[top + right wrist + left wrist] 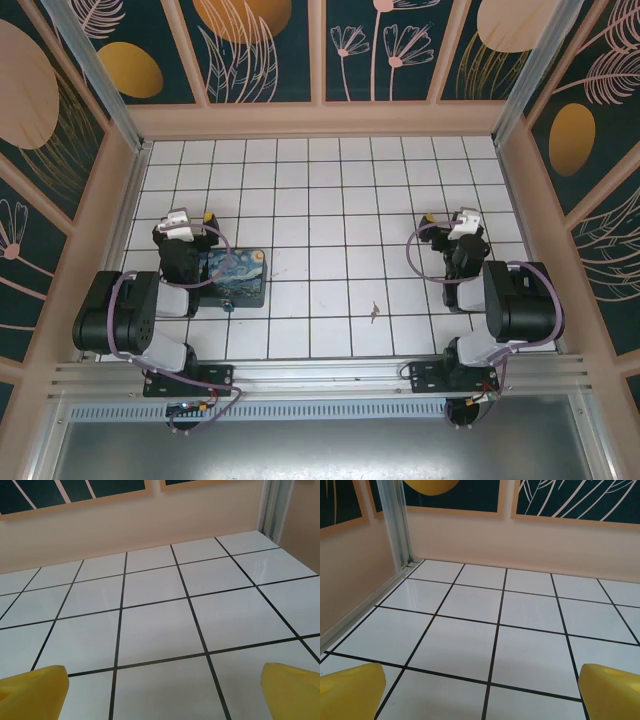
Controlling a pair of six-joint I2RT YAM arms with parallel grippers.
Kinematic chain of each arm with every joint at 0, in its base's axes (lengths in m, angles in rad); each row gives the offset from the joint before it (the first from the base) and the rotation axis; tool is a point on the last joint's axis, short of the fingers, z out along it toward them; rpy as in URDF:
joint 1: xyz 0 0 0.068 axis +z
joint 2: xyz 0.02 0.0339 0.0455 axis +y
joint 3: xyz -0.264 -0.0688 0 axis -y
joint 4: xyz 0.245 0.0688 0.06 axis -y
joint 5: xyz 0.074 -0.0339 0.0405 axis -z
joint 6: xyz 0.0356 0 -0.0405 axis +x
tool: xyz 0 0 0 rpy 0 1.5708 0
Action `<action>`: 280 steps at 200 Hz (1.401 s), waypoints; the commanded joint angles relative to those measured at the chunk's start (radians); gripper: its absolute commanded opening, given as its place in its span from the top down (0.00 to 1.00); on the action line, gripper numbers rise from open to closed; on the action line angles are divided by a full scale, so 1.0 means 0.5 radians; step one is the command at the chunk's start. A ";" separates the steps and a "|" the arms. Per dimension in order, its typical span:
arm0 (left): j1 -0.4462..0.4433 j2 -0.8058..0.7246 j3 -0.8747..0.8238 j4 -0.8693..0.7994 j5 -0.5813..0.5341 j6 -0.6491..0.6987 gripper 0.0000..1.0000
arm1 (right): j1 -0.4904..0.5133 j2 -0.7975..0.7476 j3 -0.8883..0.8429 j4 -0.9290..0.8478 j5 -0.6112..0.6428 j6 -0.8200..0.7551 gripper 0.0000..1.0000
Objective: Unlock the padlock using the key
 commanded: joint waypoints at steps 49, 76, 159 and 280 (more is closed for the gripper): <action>0.018 -0.009 0.022 0.036 0.028 0.030 0.01 | -0.014 -0.003 0.020 0.050 -0.005 -0.021 0.01; 0.018 -0.010 0.021 0.035 0.028 0.030 0.01 | -0.013 -0.002 0.020 0.050 -0.004 -0.020 0.01; 0.018 -0.007 0.024 0.035 0.029 0.030 0.01 | -0.014 -0.002 0.020 0.050 -0.006 -0.022 0.01; 0.018 -0.159 0.083 -0.190 -0.039 0.003 0.01 | -0.013 -0.119 0.107 -0.191 0.097 0.019 0.01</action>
